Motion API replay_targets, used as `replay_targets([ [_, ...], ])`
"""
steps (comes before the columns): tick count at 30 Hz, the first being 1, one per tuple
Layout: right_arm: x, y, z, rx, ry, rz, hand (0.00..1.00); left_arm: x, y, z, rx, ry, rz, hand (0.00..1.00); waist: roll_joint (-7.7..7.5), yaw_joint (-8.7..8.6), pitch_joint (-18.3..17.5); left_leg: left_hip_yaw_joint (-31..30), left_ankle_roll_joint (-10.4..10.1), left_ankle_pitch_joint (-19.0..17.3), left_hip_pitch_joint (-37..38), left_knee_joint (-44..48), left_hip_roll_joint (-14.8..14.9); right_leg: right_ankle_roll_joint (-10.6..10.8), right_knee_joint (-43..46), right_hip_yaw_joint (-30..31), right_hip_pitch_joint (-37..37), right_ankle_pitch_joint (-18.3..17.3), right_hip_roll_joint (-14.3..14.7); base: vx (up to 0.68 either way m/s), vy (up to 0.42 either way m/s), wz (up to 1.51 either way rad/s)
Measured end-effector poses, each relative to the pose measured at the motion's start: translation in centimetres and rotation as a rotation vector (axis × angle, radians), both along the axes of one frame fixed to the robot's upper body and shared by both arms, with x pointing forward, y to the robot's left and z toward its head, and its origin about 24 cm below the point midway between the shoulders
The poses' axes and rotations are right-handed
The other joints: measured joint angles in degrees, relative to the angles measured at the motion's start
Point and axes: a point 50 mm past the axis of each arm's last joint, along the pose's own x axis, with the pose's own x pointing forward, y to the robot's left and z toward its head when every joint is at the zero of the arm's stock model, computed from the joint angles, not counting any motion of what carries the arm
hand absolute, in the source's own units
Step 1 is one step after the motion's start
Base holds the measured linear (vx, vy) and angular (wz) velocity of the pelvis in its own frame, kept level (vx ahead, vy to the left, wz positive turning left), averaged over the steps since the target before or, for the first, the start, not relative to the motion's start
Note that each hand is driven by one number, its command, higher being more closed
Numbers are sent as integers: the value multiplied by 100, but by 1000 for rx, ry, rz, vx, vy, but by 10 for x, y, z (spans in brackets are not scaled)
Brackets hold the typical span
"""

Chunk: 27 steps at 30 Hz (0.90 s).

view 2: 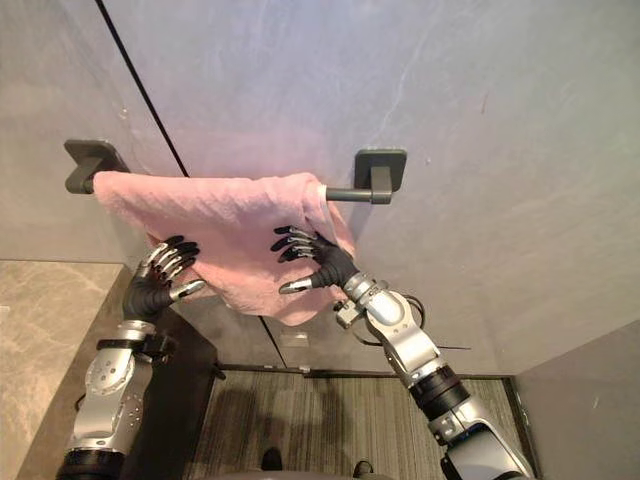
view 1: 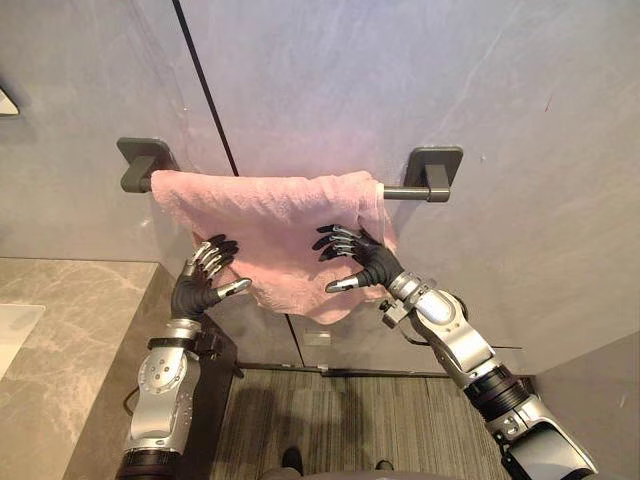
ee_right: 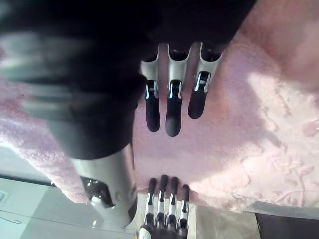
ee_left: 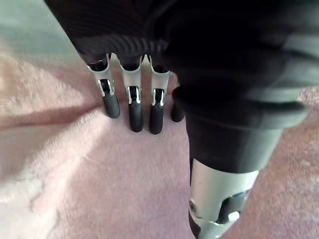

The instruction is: Organize washtable

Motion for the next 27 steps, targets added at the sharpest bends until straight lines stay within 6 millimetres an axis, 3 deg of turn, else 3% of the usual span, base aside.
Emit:
replay_targets([
  [10, -2, -17, -5, 69, 25, -80, 0, -6, 28, -6, 26, 34, 154, 0, -96, 8, 10, 12, 0, 0, 24, 0, 11, -1, 11, 18, 10, 0, 11, 0, 0, 0],
  [19, -7, -33, -2, 170, 25, -149, 0, -12, 40, -11, -21, 36, 243, 0, -166, -13, 47, 22, -1, -2, 57, -1, -10, 3, 29, 31, 13, -2, -10, 0, 0, 0],
  [27, -11, -29, 6, 249, 7, -141, 0, -15, 41, -14, -51, 36, 276, 0, -163, -133, 49, 22, -2, -4, 65, -1, -15, 4, 19, 32, 10, -2, -14, 0, 0, 0],
])
